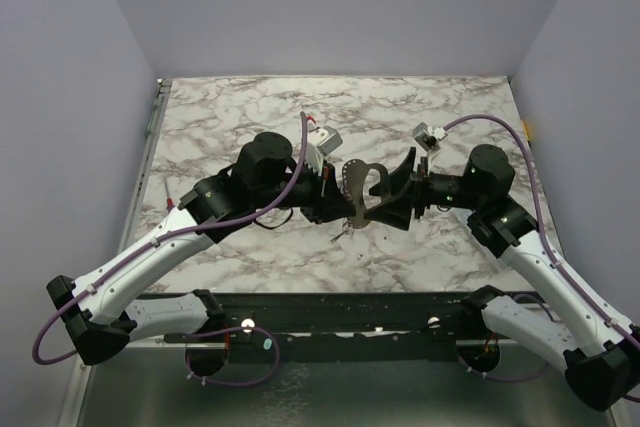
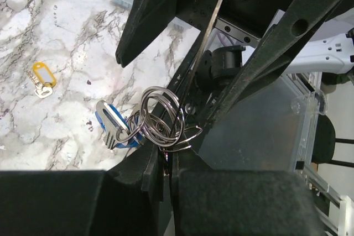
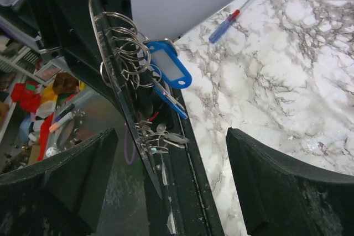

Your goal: Put the keys on the keyring

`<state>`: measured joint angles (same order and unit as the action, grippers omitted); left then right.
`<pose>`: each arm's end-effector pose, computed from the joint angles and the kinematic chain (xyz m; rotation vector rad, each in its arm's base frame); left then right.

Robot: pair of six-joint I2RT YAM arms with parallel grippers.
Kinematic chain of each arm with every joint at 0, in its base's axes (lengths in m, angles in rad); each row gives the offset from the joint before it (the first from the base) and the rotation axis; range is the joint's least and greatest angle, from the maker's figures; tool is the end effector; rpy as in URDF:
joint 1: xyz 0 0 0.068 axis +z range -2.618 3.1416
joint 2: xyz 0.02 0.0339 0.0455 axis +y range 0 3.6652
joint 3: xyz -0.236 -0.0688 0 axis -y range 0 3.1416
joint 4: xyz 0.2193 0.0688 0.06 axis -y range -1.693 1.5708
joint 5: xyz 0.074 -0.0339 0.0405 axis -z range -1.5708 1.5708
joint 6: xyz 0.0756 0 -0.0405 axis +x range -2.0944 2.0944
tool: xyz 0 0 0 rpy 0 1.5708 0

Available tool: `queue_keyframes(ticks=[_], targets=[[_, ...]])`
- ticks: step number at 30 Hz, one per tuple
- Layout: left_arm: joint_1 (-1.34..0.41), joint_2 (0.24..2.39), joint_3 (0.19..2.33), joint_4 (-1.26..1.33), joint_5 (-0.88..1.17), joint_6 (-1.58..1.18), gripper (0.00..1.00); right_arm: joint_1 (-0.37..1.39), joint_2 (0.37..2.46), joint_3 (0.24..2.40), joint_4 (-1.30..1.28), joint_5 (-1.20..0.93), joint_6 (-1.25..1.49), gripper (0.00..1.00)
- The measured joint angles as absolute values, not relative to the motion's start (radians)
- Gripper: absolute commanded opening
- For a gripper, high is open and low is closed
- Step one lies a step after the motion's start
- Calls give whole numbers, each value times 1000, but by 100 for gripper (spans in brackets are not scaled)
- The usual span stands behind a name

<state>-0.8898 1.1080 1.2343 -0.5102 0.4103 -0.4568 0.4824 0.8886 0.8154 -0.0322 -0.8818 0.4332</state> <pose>0.1387 -0.2191 0.3581 0.7497 2.0165 -1.2427 0.1640 0.1518 0.3276 -0.7629 1.6806 1.3947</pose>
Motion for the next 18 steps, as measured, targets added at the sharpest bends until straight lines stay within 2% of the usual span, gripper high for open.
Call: queue_keyframes(ticks=[7, 9, 10, 12, 13, 15, 17, 18], targets=[[-890, 1109, 1235, -518, 423, -448, 0, 482, 894, 816, 39, -977, 461, 29], [-890, 1109, 1235, -518, 423, -448, 0, 482, 902, 816, 66, -1006, 477, 19], [-890, 1109, 1235, -518, 423, -448, 0, 482, 906, 816, 82, -1021, 488, 5], [-889, 1109, 1236, -518, 428, -448, 1, 482, 917, 813, 109, -1042, 501, 1], [-889, 1109, 1236, -517, 429, -450, 14, 480, 922, 812, 121, -1052, 506, 1], [-889, 1109, 1236, -517, 432, -452, 51, 477, 925, 810, 135, -1063, 511, 1], [-888, 1109, 1236, -514, 430, -446, 76, 477, 925, 810, 142, -1063, 523, 1], [-887, 1109, 1236, -514, 430, -453, 94, 477, 925, 810, 146, -1061, 526, 1]])
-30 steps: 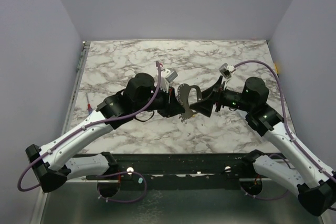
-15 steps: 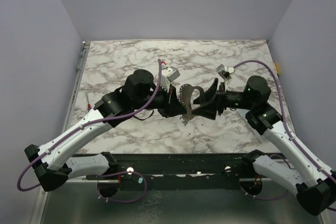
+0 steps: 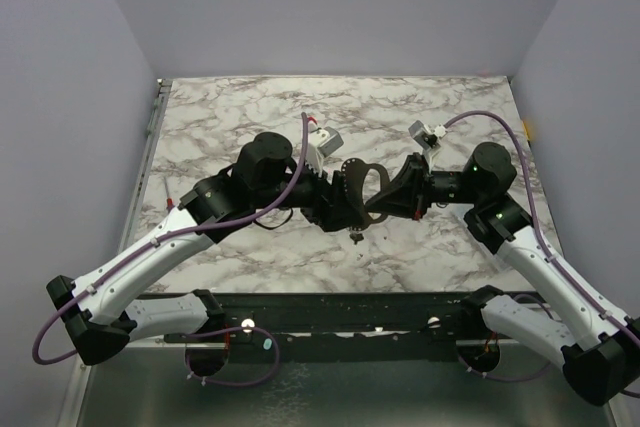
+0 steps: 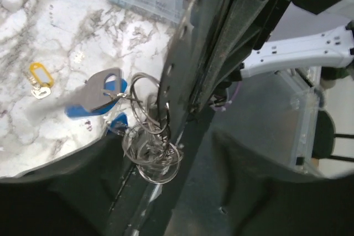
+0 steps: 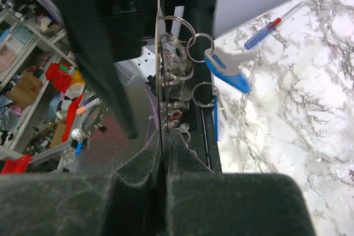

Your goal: Put the keys on the keyring

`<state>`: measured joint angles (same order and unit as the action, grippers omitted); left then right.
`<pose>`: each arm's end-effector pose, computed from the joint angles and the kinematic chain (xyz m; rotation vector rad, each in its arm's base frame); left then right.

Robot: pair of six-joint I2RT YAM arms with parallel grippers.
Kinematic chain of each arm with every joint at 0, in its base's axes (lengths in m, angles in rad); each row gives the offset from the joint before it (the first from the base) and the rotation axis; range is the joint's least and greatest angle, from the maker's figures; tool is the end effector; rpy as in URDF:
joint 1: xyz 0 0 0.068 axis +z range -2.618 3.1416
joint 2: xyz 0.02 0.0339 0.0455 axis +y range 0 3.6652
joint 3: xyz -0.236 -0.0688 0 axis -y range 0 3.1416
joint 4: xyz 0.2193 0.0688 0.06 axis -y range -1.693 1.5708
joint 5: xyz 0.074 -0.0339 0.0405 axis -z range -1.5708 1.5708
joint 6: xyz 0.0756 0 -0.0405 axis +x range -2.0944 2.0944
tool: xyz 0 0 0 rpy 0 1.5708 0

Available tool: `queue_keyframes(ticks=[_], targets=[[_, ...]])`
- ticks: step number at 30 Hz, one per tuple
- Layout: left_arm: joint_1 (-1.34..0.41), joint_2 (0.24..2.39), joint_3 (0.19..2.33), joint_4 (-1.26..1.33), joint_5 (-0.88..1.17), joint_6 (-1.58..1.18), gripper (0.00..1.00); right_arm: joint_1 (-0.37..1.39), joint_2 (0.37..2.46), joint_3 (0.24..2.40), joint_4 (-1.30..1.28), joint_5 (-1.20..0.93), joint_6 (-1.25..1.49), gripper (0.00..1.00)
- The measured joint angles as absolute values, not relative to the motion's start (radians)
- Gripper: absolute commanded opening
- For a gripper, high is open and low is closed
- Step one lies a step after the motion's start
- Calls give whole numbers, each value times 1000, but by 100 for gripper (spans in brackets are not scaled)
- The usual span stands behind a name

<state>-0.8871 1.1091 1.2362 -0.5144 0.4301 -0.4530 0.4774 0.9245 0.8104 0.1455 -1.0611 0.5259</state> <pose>0.1379 -0.2191 0.3582 0.7656 2.0166 -1.2561 0.1592 0.1567 0.3400 -0.8931 1.5594 1.5536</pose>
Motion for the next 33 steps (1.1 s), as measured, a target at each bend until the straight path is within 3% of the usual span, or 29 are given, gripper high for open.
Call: queue_keyframes(ticks=[2, 8, 10, 19, 27, 33], targets=[[-885, 1109, 1236, -516, 428, -458, 99, 477, 924, 810, 147, -1059, 531, 1], [-878, 1071, 1239, -578, 363, -439, 98, 477, 910, 811, 139, -1034, 533, 1], [-876, 1049, 1252, -616, 324, -431, 92, 477, 906, 814, 134, -1030, 533, 1], [-871, 896, 1256, -630, 186, -418, 43, 477, 909, 856, 106, -1035, 526, 1], [-871, 751, 1045, -463, 182, -421, 42, 478, 963, 959, 19, -992, 540, 1], [-871, 669, 832, -285, 146, -434, 47, 478, 1177, 1174, -280, -712, 598, 1]])
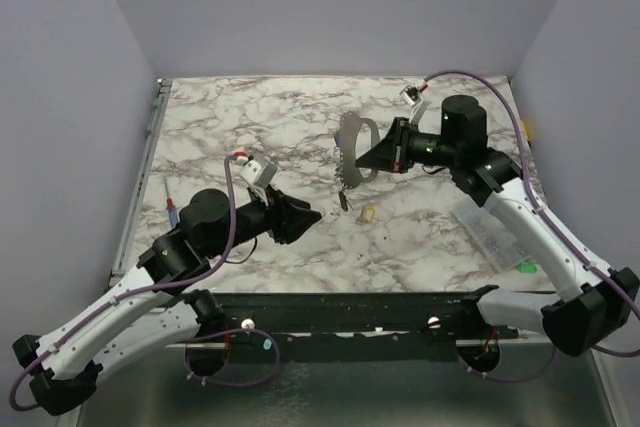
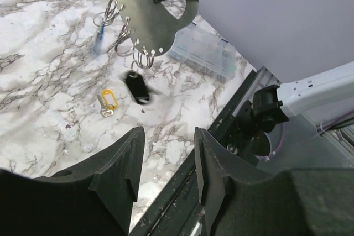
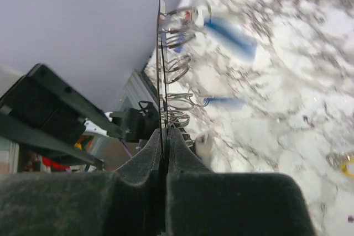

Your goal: Put the keys on the keyring

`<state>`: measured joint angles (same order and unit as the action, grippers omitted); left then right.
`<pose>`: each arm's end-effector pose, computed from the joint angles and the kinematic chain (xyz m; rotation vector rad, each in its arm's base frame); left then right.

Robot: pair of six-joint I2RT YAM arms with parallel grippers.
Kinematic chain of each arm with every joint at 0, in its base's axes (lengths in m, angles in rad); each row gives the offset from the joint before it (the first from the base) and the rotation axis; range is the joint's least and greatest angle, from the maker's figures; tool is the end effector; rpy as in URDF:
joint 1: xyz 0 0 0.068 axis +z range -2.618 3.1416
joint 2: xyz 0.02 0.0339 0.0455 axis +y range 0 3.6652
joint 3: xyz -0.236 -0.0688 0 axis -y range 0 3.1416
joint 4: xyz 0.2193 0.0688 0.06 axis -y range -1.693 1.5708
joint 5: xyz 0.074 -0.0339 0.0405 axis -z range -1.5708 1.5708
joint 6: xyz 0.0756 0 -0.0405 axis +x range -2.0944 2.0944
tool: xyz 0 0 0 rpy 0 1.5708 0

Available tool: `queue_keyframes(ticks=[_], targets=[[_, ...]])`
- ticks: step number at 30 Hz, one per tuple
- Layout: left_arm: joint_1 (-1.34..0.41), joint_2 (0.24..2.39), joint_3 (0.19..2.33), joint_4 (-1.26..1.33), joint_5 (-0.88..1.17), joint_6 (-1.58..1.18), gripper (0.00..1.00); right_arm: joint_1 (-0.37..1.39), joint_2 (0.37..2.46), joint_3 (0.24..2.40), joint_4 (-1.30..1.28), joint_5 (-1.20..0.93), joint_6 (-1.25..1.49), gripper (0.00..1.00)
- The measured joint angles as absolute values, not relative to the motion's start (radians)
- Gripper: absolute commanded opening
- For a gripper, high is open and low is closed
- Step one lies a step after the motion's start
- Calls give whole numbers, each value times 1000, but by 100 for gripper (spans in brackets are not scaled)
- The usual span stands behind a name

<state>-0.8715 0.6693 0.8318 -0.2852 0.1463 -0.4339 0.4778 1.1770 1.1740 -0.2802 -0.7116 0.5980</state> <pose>0.1134 -0.1520 0.3364 0.5083 1.7448 -1.0795 0.2215 0.1703 0.3541 -0.4259 1.9801 1.3728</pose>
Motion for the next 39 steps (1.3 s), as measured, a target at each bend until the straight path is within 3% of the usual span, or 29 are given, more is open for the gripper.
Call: queue_keyframes(ticks=[5, 8, 18, 32, 39], targets=[[-871, 593, 706, -166, 116, -424, 40, 468, 1234, 1182, -373, -701, 640, 1], [-871, 530, 662, -96, 115, -378, 33, 459, 1237, 1191, -350, -823, 648, 1], [-871, 314, 499, 94, 118, -242, 25, 456, 1303, 1192, -253, -1216, 633, 1], [-871, 418, 476, 247, 273, -228, 27, 456, 1307, 1180, -94, -1446, 651, 1], [-871, 468, 476, 308, 304, -221, 21, 456, 1308, 1170, -90, -1459, 663, 1]])
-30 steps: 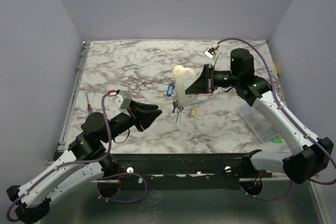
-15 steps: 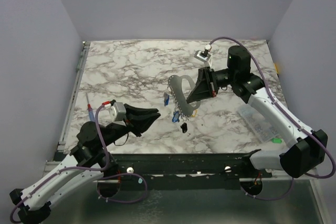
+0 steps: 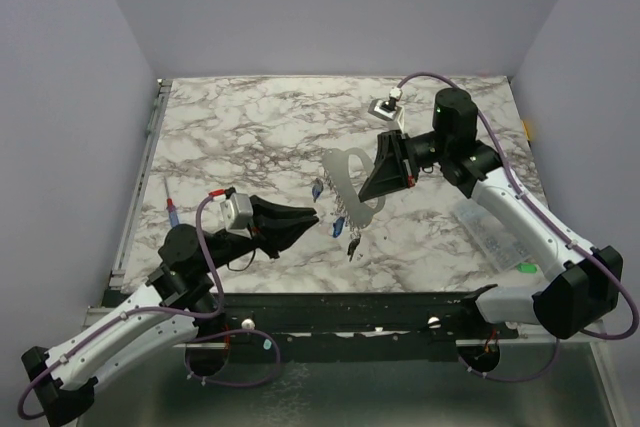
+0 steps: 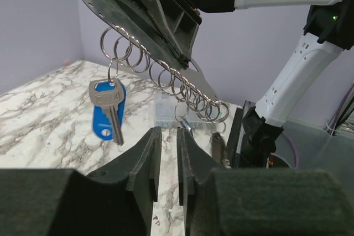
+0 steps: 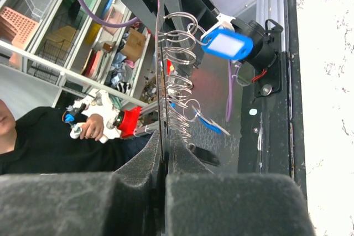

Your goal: Put the keys on the keyring

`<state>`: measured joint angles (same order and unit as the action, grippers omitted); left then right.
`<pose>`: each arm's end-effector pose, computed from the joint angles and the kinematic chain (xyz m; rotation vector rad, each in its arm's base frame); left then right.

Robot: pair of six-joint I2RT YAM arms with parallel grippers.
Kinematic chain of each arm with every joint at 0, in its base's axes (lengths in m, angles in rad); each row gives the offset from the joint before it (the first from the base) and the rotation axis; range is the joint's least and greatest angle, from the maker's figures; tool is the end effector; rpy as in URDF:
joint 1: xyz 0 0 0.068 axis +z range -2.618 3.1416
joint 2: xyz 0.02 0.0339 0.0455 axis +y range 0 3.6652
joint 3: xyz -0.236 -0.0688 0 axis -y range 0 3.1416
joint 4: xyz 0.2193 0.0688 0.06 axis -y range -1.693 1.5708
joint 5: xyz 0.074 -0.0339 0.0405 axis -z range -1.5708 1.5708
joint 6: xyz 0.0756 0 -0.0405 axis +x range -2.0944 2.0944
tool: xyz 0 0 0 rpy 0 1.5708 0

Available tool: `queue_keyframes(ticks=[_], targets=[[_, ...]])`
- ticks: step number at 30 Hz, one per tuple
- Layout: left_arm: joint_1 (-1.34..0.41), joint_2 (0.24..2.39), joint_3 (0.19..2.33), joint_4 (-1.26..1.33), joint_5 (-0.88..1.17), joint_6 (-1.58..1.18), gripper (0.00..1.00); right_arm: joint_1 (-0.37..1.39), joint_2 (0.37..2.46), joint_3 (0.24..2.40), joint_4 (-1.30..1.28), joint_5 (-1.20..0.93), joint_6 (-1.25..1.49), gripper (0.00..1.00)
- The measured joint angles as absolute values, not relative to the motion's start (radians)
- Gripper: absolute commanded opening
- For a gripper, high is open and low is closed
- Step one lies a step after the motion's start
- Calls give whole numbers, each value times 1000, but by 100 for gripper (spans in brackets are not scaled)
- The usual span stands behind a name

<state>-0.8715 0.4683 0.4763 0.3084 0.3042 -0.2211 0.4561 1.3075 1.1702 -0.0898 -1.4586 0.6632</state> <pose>0.0902 -0.1425 0.3272 0.6886 1.1655 -1.1227 0.2043 0.1839 0.3522 -1.0313 1.8252 2.0156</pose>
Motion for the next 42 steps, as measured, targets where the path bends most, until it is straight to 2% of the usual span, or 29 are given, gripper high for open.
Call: queue_keyframes(ticks=[4, 10, 14, 18, 36, 42], targets=[[-871, 497, 476, 331, 304, -204, 21, 456, 1314, 1170, -91, -1459, 669, 1], [-871, 542, 476, 376, 299, -186, 13, 456, 1324, 1170, -91, -1458, 673, 1], [-871, 564, 473, 418, 290, -185, 3, 456, 1324, 1170, -91, -1457, 675, 1], [-872, 571, 459, 460, 270, -186, 0, 456, 1325, 1170, -91, -1457, 680, 1], [-925, 657, 446, 562, 211, -205, 0, 456, 1329, 1162, -67, -1457, 715, 1], [-963, 676, 446, 584, 162, -204, 8, 456, 1329, 1159, -55, -1457, 720, 0]])
